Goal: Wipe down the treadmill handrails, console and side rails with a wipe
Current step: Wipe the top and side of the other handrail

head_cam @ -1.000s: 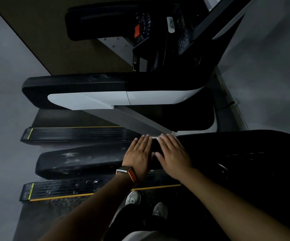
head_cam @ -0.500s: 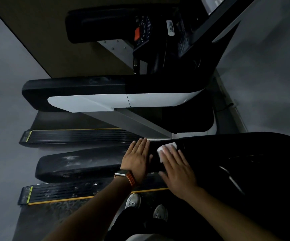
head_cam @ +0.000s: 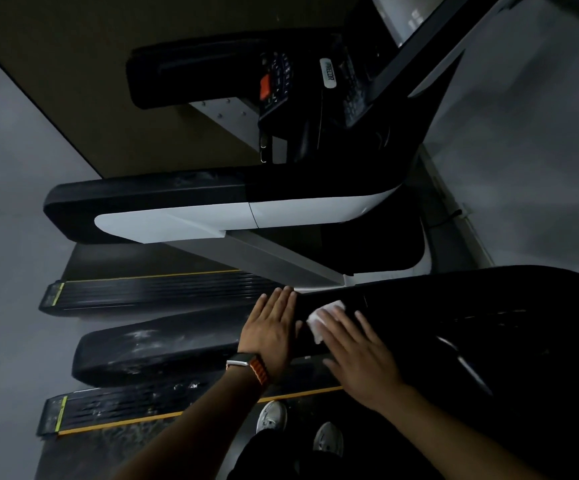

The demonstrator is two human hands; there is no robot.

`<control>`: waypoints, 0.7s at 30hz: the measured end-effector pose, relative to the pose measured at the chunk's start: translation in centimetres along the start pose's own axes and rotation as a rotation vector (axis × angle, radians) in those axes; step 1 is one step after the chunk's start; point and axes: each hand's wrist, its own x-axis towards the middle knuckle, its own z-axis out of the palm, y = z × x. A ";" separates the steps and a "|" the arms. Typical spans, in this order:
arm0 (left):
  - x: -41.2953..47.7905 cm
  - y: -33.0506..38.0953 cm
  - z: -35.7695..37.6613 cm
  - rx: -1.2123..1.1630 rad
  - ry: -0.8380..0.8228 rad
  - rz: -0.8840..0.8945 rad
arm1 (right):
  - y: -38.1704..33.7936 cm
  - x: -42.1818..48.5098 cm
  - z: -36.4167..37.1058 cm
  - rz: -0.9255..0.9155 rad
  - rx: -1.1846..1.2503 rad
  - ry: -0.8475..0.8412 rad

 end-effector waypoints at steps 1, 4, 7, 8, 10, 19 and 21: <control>0.0 -0.2 0.0 0.001 -0.009 -0.007 | 1.1 -0.8 0.1 0.043 -0.007 0.008; -0.3 -0.7 0.1 0.004 -0.011 -0.041 | 2.1 -2.3 0.2 0.186 0.043 0.033; -0.5 -1.2 0.7 0.010 0.010 -0.049 | -0.8 -0.8 0.2 0.217 0.118 0.022; -0.7 -1.2 0.6 0.003 0.007 -0.050 | -1.8 -0.3 0.3 0.170 0.129 0.017; -0.9 -1.3 0.3 -0.001 0.012 -0.050 | -2.0 0.3 0.3 0.057 0.118 0.000; -2.3 -3.3 0.2 -0.028 0.047 -0.063 | -2.4 2.5 -0.1 0.219 0.202 -0.015; -2.7 -3.5 0.2 -0.039 0.051 -0.071 | -2.8 3.8 -0.3 0.104 0.180 -0.010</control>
